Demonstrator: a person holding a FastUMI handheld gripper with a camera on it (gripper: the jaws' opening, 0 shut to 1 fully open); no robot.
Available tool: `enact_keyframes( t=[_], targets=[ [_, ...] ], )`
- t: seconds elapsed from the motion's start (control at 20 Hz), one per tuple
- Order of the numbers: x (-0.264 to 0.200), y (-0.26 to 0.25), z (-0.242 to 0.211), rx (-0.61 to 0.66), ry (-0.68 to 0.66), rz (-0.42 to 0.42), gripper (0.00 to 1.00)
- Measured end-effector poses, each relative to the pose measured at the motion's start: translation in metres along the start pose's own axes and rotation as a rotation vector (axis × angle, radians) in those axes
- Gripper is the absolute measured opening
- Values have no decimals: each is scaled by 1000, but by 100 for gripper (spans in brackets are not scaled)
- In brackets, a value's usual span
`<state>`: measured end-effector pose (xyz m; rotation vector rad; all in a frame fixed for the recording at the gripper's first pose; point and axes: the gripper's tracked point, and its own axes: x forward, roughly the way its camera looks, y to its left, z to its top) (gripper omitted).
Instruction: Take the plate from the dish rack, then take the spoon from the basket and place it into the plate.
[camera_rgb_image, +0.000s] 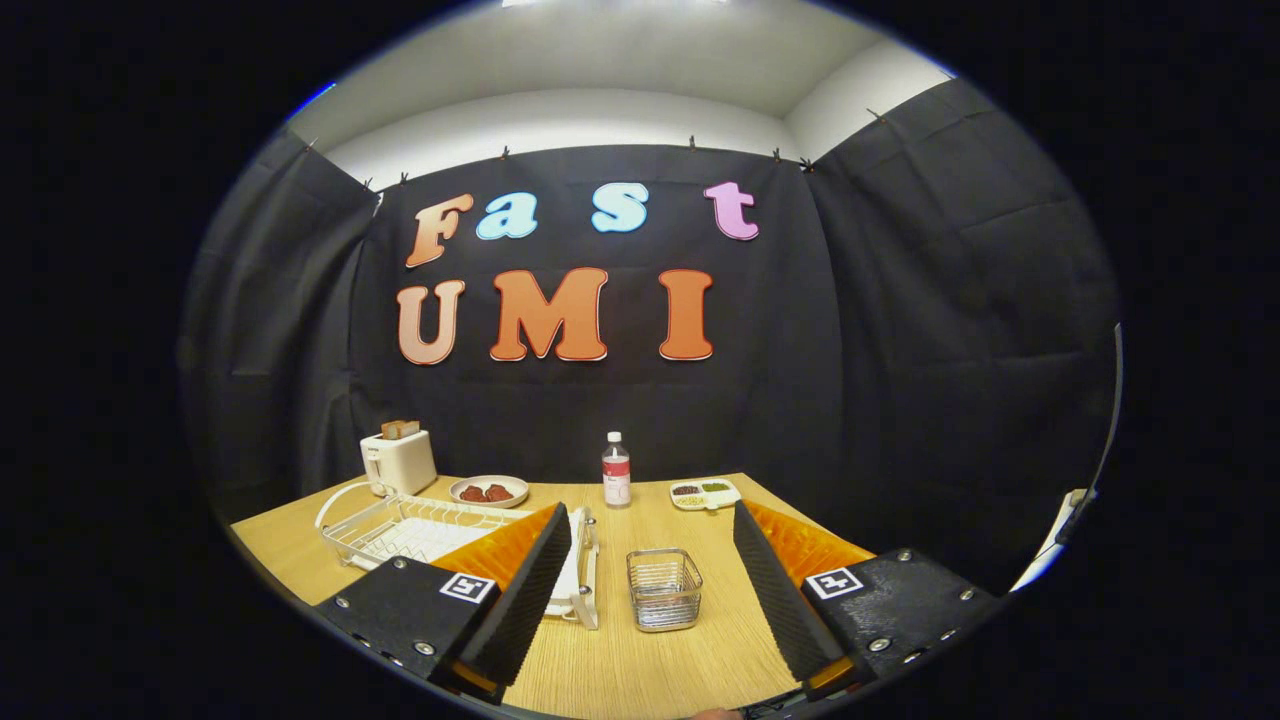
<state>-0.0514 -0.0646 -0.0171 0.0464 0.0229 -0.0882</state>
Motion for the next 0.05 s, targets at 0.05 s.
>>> enact_keyframes(
  t=[0.05],
  targets=[
    [-2, -1, 2, -3, -4, 0, 97]
  ],
)
